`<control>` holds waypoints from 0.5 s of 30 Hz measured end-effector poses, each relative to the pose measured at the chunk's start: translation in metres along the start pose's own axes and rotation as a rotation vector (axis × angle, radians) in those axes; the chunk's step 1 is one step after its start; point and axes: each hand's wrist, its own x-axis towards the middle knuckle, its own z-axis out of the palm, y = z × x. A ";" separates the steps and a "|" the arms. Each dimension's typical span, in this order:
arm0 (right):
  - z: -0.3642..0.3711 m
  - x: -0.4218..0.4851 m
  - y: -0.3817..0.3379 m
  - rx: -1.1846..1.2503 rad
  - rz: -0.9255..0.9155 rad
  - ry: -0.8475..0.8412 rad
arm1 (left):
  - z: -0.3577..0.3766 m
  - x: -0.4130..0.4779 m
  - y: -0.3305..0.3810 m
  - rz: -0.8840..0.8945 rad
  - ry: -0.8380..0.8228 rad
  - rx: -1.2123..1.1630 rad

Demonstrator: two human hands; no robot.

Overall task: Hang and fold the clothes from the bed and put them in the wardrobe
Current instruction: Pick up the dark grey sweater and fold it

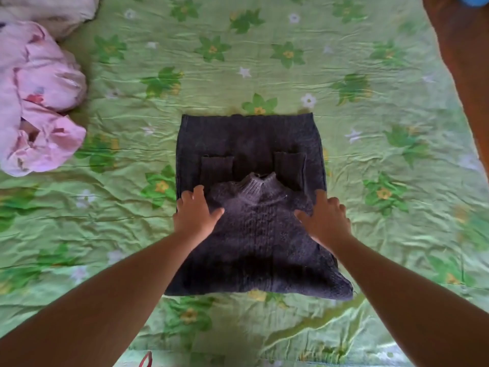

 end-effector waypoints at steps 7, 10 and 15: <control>-0.006 0.028 -0.011 0.446 -0.041 -0.236 | -0.005 0.028 -0.007 0.108 -0.210 -0.308; -0.028 0.040 -0.018 0.511 -0.114 -0.119 | -0.025 0.040 -0.008 0.181 -0.119 -0.396; -0.073 0.094 -0.046 0.605 -0.138 0.116 | -0.061 0.101 0.013 0.208 0.050 -0.485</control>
